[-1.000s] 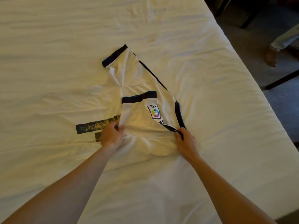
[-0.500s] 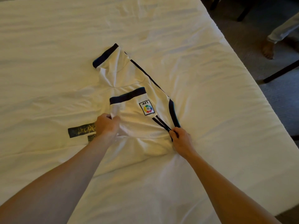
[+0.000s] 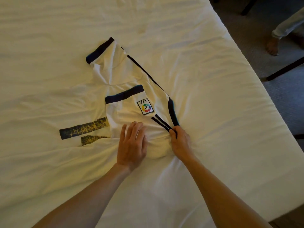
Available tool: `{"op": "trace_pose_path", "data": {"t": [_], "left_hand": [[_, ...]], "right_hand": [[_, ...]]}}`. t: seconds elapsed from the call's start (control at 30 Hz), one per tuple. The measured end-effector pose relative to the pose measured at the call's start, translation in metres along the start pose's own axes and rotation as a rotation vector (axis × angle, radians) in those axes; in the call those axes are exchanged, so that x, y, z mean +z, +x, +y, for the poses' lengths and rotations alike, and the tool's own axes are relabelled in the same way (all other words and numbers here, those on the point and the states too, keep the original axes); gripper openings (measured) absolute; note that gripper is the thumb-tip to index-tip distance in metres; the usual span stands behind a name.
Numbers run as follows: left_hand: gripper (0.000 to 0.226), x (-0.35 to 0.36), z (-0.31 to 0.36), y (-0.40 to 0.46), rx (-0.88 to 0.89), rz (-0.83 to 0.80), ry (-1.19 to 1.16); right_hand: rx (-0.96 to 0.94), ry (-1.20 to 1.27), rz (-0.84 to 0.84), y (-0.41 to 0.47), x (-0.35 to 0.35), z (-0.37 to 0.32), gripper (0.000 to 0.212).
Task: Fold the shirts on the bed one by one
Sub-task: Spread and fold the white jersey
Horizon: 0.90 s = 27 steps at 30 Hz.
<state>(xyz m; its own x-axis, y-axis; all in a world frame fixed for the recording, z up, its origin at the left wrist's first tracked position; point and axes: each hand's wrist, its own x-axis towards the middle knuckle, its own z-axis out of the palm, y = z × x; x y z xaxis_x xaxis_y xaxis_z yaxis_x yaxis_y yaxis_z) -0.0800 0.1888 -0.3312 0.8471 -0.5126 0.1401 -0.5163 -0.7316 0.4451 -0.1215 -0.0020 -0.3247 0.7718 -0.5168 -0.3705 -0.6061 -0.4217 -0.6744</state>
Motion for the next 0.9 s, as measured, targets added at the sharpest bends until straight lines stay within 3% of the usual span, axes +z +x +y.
{"op": "trace_pose_path", "data": {"t": [0.03,0.1,0.17,0.23,0.27,0.3,0.4,0.6,0.8,0.9], "left_hand": [[0.037,0.002,0.001,-0.009,-0.005,0.01,-0.01],[0.042,0.005,0.002,-0.022,-0.007,-0.017,-0.015],[0.049,0.009,-0.002,-0.034,-0.015,-0.097,0.038],[0.054,0.014,-0.011,-0.045,-0.027,-0.144,0.109],[0.056,0.016,-0.015,-0.05,-0.043,-0.148,0.128],[0.057,0.017,-0.017,-0.053,-0.066,-0.142,0.134],[0.061,0.02,-0.019,-0.057,-0.1,-0.163,0.13],[0.063,0.013,-0.015,-0.055,-0.115,-0.235,0.096],[0.065,-0.028,-0.074,-0.097,-0.158,-0.261,0.198],[0.065,-0.052,-0.118,-0.126,-0.213,-0.245,0.234]], "right_hand": [[0.004,0.003,0.025,-0.005,0.002,-0.002,0.012],[-0.086,-0.061,0.165,-0.024,0.013,-0.008,0.03],[-0.38,-0.158,0.218,-0.052,0.03,-0.013,0.044],[-0.624,-0.239,-0.015,-0.069,0.044,-0.001,0.049],[-0.648,-0.306,-0.122,-0.069,0.044,0.01,0.051],[-0.616,-0.383,-0.156,-0.066,0.041,0.022,0.052],[-0.431,-0.606,-0.011,-0.056,0.03,0.04,0.06],[-0.224,-0.665,0.028,-0.058,0.05,0.032,0.07],[-0.224,-0.618,0.136,-0.071,0.063,0.014,0.069],[-0.568,-0.554,-0.035,-0.097,0.105,-0.014,0.065]]}}
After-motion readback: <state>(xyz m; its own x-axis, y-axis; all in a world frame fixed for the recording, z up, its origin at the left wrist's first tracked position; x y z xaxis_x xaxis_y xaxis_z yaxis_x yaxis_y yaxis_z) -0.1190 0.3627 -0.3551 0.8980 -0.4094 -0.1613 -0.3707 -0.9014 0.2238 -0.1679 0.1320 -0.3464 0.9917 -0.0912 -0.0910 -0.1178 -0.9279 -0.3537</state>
